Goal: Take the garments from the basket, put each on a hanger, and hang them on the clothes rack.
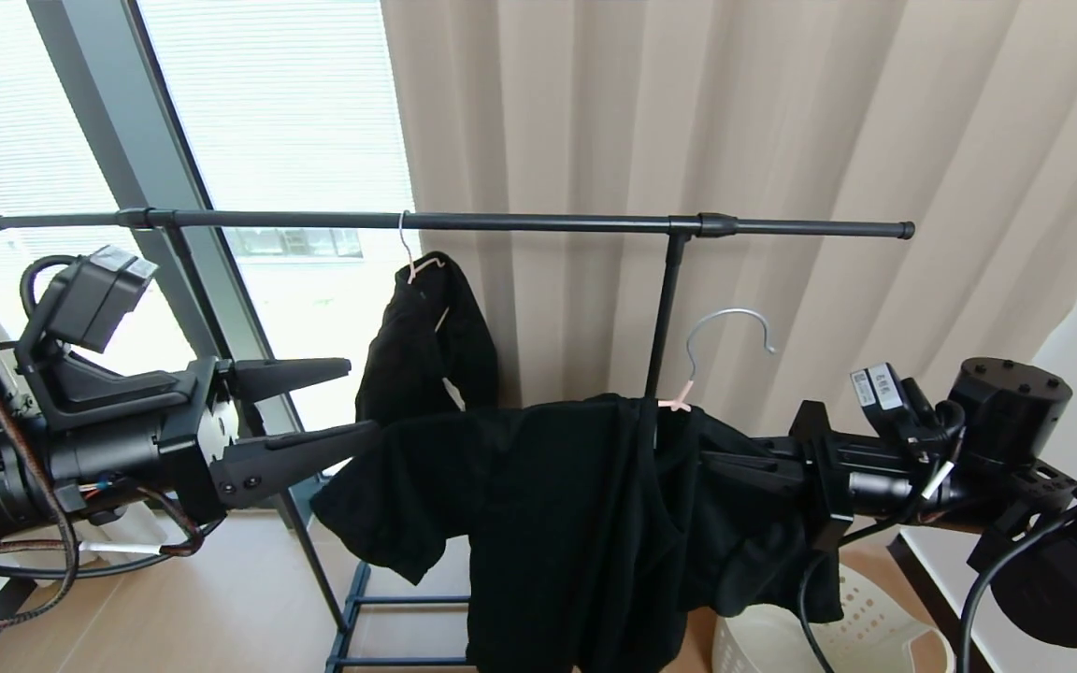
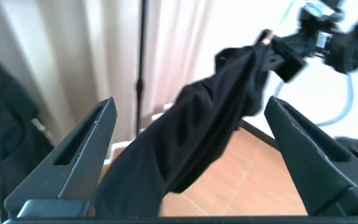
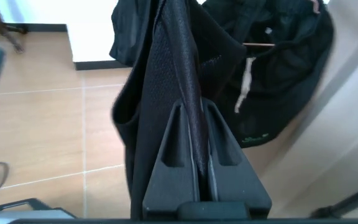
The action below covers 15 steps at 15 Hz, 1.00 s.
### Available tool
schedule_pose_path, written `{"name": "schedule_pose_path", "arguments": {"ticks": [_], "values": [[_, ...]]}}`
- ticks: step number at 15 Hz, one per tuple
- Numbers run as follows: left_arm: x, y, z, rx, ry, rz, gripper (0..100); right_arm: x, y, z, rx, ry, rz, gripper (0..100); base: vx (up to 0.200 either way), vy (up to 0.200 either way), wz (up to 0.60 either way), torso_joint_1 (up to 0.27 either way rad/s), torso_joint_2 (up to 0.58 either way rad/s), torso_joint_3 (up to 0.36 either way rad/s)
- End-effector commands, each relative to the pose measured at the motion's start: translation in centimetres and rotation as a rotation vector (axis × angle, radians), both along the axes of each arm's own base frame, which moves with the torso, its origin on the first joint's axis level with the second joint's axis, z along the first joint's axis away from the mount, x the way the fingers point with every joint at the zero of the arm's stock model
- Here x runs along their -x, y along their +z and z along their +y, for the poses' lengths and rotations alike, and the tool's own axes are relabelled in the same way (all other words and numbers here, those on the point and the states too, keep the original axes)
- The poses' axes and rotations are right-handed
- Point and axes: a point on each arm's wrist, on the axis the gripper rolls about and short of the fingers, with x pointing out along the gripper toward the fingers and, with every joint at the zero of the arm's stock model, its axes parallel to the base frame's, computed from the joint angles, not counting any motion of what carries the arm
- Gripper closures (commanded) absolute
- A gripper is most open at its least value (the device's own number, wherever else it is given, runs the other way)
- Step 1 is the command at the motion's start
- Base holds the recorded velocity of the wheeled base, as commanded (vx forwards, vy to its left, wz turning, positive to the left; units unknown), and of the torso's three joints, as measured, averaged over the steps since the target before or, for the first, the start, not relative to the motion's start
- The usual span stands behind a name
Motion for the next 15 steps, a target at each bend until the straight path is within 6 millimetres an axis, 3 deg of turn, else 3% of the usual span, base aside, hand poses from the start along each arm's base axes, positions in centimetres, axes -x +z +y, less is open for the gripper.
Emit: {"name": "schedule_pose_path", "arguments": {"ticks": [1, 4, 10, 14, 15], "values": [[-1.0, -2.1, 0.6, -0.004, -0.01, 0.039, 0, 0.0, 0.1, -0.2, 0.0, 0.005, -0.009, 100, 0.0, 0.0, 0.0, 0.0, 0.0, 0.0], [-1.8, -3.6, 0.4, -0.007, -0.018, 0.076, 0, 0.2, 0.5, -0.3, -0.004, 0.014, -0.021, 100, 0.0, 0.0, 0.0, 0.0, 0.0, 0.0], [-1.6, -6.6, -0.1, -0.039, -0.019, 0.172, 0, 0.6, 1.4, -0.4, -0.01, 0.012, -0.048, 100, 0.0, 0.0, 0.0, 0.0, 0.0, 0.0], [-1.2, -7.3, -0.1, -0.057, 0.015, 0.195, 0, 0.7, 1.7, -0.5, -0.012, 0.011, -0.057, 100, 0.0, 0.0, 0.0, 0.0, 0.0, 0.0], [-1.2, -7.4, -0.3, -0.065, 0.03, 0.196, 100, 0.7, 1.7, -0.5, -0.012, 0.011, -0.057, 100, 0.0, 0.0, 0.0, 0.0, 0.0, 0.0]]}}
